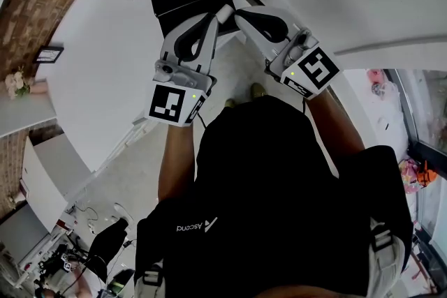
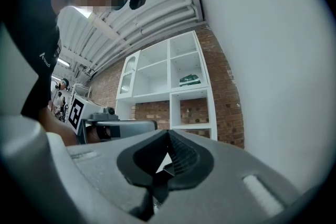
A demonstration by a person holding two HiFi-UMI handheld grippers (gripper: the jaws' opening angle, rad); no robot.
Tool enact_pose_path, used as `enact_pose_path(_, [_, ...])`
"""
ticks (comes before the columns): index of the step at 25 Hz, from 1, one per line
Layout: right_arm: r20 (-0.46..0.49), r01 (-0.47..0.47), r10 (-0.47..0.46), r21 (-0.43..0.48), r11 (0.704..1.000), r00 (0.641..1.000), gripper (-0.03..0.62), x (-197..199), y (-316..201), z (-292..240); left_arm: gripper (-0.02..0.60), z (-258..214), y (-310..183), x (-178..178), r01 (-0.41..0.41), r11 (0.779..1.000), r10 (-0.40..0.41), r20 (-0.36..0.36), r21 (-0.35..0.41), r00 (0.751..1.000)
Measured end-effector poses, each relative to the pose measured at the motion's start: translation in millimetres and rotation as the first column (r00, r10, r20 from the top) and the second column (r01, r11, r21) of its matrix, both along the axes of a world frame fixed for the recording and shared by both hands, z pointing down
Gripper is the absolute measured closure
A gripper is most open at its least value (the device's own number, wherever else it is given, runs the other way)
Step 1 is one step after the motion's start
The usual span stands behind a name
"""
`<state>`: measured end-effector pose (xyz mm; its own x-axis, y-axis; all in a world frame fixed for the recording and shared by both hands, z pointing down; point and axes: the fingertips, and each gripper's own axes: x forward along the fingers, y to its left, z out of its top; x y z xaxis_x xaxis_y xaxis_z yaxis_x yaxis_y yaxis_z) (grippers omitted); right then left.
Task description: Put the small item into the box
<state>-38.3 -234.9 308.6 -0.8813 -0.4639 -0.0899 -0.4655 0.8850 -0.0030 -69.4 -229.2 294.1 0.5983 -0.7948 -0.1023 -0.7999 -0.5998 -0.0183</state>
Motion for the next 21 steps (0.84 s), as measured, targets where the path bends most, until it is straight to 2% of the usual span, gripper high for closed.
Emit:
enact_pose_path(9, [-0.006, -0.017, 0.017, 0.001, 1.000, 1.000, 0.594, 0.3, 3.6, -1.1, 0.583, -1.5, 3.6, 6.5, -0.046, 0.999, 0.046, -0.004, 0.011, 0.999])
enact_pose_path(21, [-0.013, -0.020, 0.020, -0.005, 1.000, 1.000, 0.594, -3.4, 1.5, -0.1, 0.583, 2.1, 3.0, -1.3, -0.041, 0.999, 0.041, -0.002, -0.004, 0.999])
